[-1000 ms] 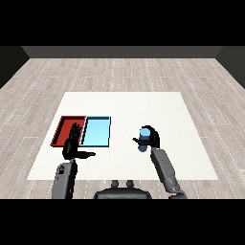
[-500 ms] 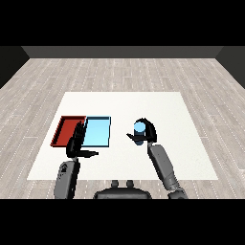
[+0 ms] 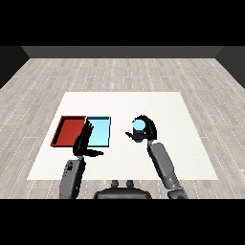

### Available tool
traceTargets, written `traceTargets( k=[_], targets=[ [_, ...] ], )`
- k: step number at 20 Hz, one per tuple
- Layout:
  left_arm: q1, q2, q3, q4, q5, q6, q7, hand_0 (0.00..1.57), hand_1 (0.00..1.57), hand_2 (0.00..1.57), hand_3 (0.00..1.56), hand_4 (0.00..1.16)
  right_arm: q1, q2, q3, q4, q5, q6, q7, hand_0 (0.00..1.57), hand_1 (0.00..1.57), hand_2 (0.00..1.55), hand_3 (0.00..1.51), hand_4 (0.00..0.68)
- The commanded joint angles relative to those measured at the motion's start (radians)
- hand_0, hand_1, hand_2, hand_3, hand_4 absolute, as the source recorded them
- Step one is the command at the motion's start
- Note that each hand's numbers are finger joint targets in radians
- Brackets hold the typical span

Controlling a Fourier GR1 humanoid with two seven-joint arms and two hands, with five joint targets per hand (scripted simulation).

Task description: Pick the blue can and put it in the blue box

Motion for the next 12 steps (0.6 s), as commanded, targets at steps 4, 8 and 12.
traceTargets(
  k=[4, 8, 12],
  targets=[
    [0.003, -0.008, -0.146, 0.018, 0.080, 0.074, 0.013, 0.00, 0.00, 0.00, 0.00, 0.00, -0.015, -0.014, -0.023, 0.009, -0.017, 0.050, 0.000, 1.49, 1.49, 1.47, 1.44, 0.631],
    [-0.081, -0.008, -0.170, 0.048, 0.079, 0.106, 0.105, 0.00, 0.00, 0.00, 0.00, 0.00, -0.046, 0.002, 0.077, 0.003, -0.020, -0.076, 0.019, 1.46, 1.46, 1.47, 1.44, 0.626],
    [-0.144, -0.008, -0.274, 0.175, 0.081, 0.223, 0.024, 0.00, 0.00, 0.00, 0.00, 0.00, -0.031, 0.002, 0.066, 0.033, -0.035, -0.032, -0.046, 1.45, 1.45, 1.46, 1.43, 0.608]
  ],
)
